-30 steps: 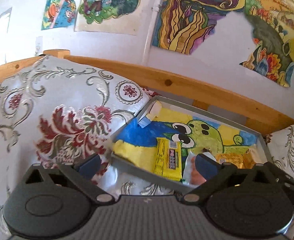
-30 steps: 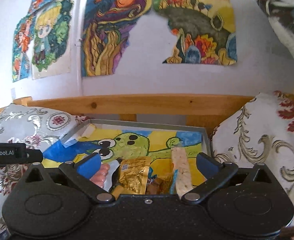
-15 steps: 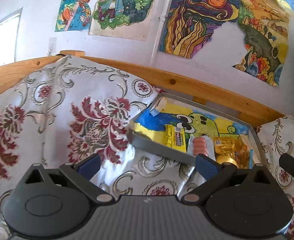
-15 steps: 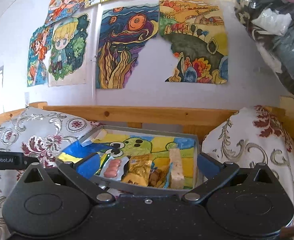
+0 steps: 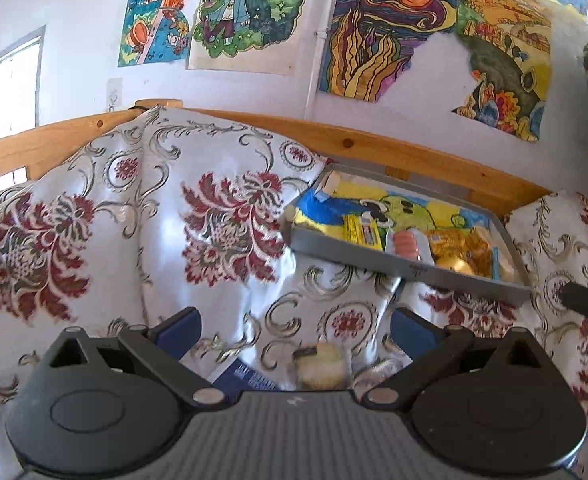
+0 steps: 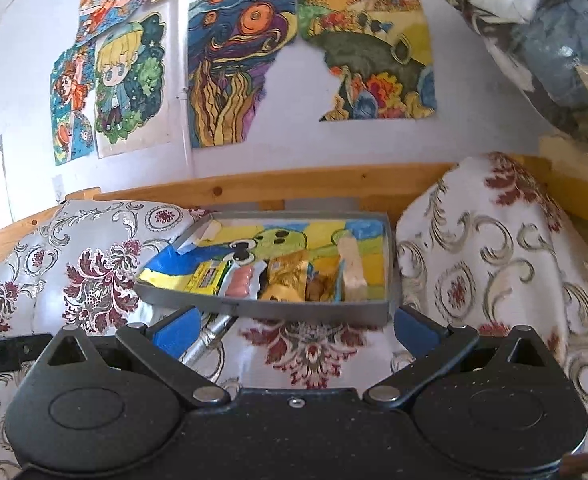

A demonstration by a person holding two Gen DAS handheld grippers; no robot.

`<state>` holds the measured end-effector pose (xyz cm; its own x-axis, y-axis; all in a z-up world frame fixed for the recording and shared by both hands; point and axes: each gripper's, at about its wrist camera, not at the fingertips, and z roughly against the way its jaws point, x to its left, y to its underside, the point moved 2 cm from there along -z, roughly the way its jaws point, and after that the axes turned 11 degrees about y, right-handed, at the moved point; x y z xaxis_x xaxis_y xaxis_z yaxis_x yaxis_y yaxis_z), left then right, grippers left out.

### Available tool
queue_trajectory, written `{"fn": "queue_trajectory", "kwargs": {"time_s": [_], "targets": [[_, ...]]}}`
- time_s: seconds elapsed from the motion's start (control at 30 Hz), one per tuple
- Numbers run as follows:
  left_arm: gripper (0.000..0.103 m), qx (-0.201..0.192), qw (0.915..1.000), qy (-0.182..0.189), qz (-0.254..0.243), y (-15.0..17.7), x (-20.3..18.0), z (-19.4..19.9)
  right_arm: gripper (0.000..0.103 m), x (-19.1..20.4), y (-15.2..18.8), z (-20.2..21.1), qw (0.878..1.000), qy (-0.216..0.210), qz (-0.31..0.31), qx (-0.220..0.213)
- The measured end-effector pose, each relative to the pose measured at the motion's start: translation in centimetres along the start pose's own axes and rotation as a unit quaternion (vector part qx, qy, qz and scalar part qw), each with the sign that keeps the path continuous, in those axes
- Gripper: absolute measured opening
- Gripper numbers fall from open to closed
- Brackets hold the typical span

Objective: Organize snacks
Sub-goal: 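Open both tools and withdraw them from the tray toward the remaining snacks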

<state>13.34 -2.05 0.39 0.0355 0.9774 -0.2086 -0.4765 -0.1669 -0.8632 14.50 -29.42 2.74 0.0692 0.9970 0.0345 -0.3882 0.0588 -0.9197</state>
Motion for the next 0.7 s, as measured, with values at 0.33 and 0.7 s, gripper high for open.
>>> {"fn": "queue_trajectory", "kwargs": {"time_s": [0.33,0.7], "targets": [[0.102,0.016,0.9998,0.005,-0.007,1.9,0.9,2.3,0.102,0.6,1.6,2.7,1.000,0.001,0.013,0.021],[0.103,0.027,0.9993,-0.002,-0.026,3.4,1.9,3.8,0.102,3.0,3.0,4.7,0.997,-0.025,0.057,0.039]]}}
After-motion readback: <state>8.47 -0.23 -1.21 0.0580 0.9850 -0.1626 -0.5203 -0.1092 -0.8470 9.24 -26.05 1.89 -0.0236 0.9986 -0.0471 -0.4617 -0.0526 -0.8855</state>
